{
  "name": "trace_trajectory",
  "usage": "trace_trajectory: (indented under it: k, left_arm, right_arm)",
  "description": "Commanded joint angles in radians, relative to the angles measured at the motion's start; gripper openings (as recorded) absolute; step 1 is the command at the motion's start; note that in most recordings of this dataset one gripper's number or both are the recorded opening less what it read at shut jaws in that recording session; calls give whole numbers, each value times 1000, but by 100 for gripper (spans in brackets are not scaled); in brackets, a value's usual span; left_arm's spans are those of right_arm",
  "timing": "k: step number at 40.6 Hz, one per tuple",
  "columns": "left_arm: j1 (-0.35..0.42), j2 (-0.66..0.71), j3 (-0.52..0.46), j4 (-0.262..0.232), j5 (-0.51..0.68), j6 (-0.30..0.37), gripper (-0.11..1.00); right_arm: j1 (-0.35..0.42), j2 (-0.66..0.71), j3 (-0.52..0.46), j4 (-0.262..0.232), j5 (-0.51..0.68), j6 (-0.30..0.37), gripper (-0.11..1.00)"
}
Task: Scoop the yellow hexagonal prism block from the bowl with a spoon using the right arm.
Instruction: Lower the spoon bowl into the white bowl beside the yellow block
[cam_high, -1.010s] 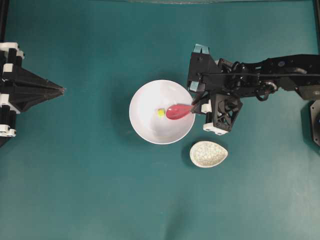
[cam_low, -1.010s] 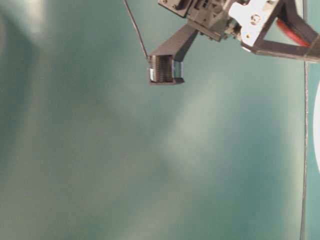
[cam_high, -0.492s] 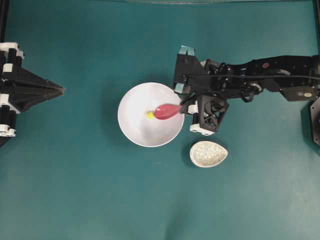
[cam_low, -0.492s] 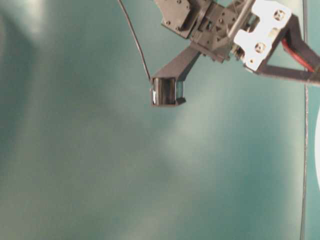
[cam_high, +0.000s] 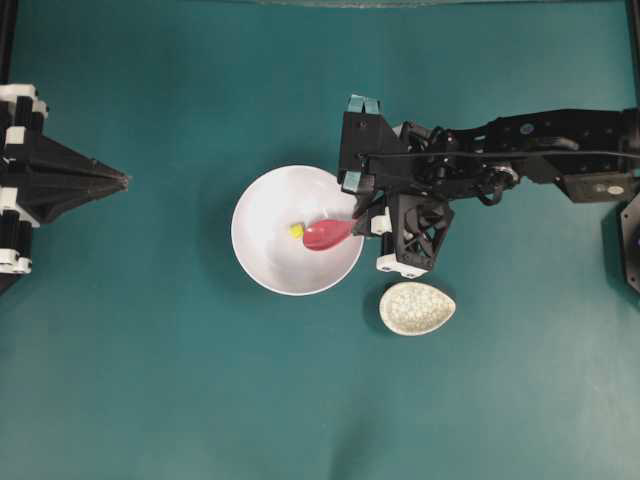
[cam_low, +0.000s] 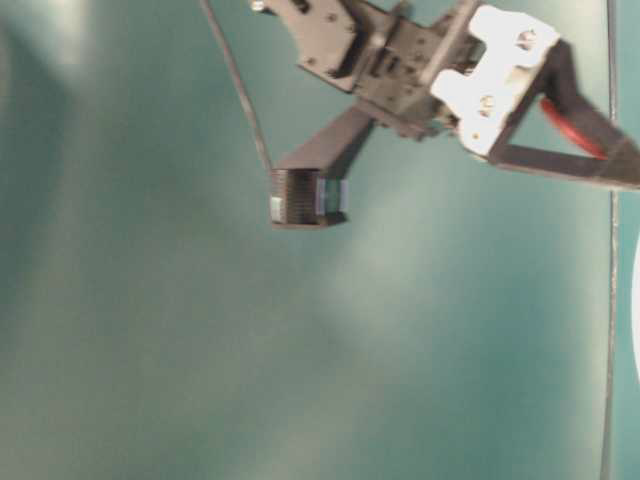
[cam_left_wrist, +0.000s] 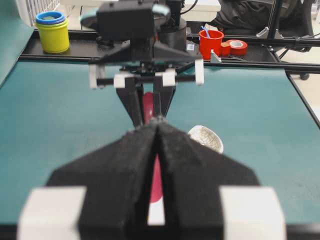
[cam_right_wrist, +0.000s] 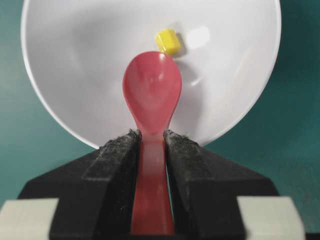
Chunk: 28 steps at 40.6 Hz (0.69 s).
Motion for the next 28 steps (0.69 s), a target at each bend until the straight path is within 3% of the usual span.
trace_trajectory:
  k: [1,14,28]
  left_arm:
    - [2,5,-18,3,-6,0,0]
    - [2,5,-18,3,-6,0,0]
    - [2,5,-18,3,-8,0,0]
  right_arm:
    - [0,-52,-25,2,25,3,24]
    - [-2,-77,-46,2,49,12,24]
    - [-8,17,-196,-3,245,78,24]
